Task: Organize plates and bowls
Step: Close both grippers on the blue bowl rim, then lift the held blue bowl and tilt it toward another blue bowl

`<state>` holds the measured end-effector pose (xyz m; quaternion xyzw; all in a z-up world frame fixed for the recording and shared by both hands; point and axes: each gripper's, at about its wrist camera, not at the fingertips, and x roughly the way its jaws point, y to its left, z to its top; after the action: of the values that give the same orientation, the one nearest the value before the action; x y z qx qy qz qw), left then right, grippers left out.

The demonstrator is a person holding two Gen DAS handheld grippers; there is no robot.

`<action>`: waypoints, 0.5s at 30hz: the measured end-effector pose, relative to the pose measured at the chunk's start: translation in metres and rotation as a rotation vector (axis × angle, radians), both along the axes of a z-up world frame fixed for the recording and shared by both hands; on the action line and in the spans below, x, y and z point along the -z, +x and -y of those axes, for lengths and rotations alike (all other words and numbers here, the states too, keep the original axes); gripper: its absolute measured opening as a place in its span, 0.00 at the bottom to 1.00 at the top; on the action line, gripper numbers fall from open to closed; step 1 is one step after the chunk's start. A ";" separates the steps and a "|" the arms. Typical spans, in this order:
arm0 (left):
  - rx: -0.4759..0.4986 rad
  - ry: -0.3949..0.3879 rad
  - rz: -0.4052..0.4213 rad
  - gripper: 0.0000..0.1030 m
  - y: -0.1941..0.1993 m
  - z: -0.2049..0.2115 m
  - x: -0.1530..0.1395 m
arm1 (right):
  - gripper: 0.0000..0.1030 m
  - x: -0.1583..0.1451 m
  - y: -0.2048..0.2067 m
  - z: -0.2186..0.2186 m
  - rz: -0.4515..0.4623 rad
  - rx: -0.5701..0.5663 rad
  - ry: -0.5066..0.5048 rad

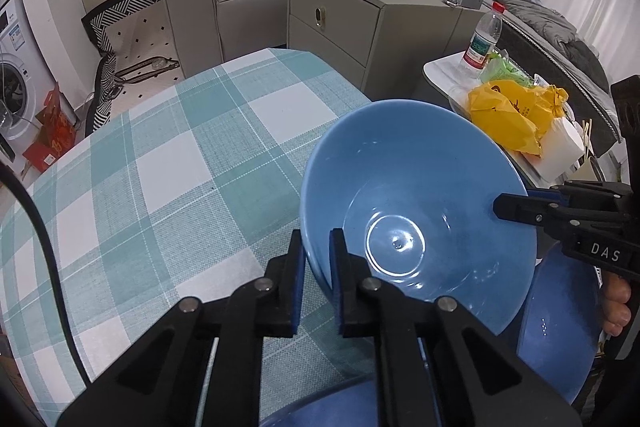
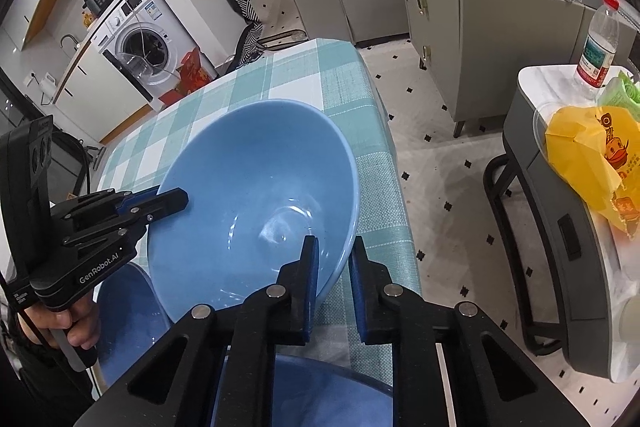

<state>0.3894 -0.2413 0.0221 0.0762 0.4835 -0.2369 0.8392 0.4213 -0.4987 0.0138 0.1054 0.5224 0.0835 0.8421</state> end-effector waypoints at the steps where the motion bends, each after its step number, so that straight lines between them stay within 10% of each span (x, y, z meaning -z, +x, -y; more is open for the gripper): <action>1: 0.000 0.000 0.002 0.09 0.000 0.000 -0.001 | 0.15 0.000 0.000 0.000 -0.001 0.000 -0.001; 15: -0.002 -0.027 0.061 0.09 -0.008 -0.003 -0.026 | 0.15 -0.019 -0.010 0.000 0.059 0.015 -0.002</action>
<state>0.3817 -0.2380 0.0479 0.0716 0.4545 -0.2400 0.8548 0.4115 -0.4991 0.0325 0.1059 0.4967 0.0798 0.8577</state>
